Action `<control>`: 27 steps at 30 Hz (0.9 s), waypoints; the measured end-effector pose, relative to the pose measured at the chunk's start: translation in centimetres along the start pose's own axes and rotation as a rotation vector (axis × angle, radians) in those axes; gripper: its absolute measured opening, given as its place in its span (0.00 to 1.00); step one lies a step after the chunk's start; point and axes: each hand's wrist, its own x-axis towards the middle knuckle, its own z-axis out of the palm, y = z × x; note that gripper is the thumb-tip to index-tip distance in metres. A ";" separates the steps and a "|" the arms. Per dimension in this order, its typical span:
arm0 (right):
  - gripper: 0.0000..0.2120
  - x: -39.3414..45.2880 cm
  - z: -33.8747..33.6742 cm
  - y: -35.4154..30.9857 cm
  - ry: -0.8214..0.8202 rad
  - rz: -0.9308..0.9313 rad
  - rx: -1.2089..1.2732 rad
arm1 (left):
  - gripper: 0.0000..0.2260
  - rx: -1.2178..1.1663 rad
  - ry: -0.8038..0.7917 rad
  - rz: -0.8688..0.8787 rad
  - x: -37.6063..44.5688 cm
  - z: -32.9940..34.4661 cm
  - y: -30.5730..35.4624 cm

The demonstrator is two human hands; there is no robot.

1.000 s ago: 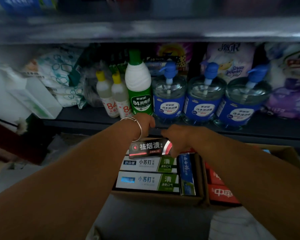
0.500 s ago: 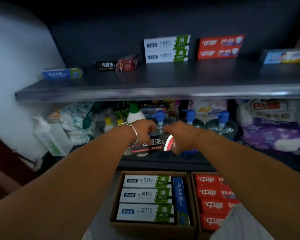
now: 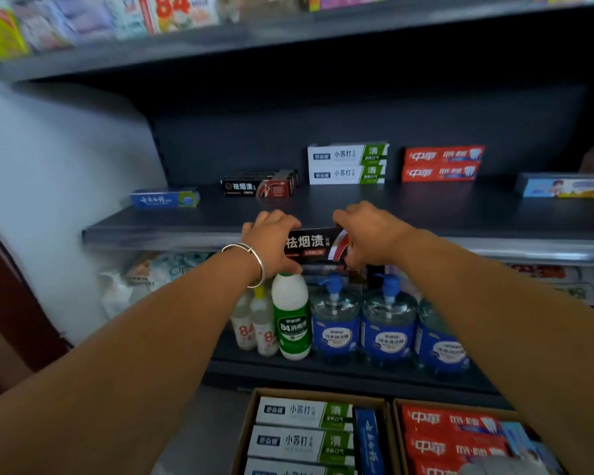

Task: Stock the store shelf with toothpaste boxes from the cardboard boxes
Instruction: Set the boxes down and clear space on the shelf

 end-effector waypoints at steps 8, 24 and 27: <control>0.22 5.4 -2.3 -1.4 0.081 0.030 -0.025 | 0.32 -0.003 0.178 -0.118 3.1 -1.6 -3.8; 0.25 24.8 2.0 -3.3 0.044 0.096 -0.042 | 0.32 -0.282 0.132 -0.475 15.4 2.5 -16.6; 0.24 27.7 3.1 -3.7 0.054 0.095 -0.048 | 0.32 -0.354 0.098 -0.536 17.6 3.3 -19.0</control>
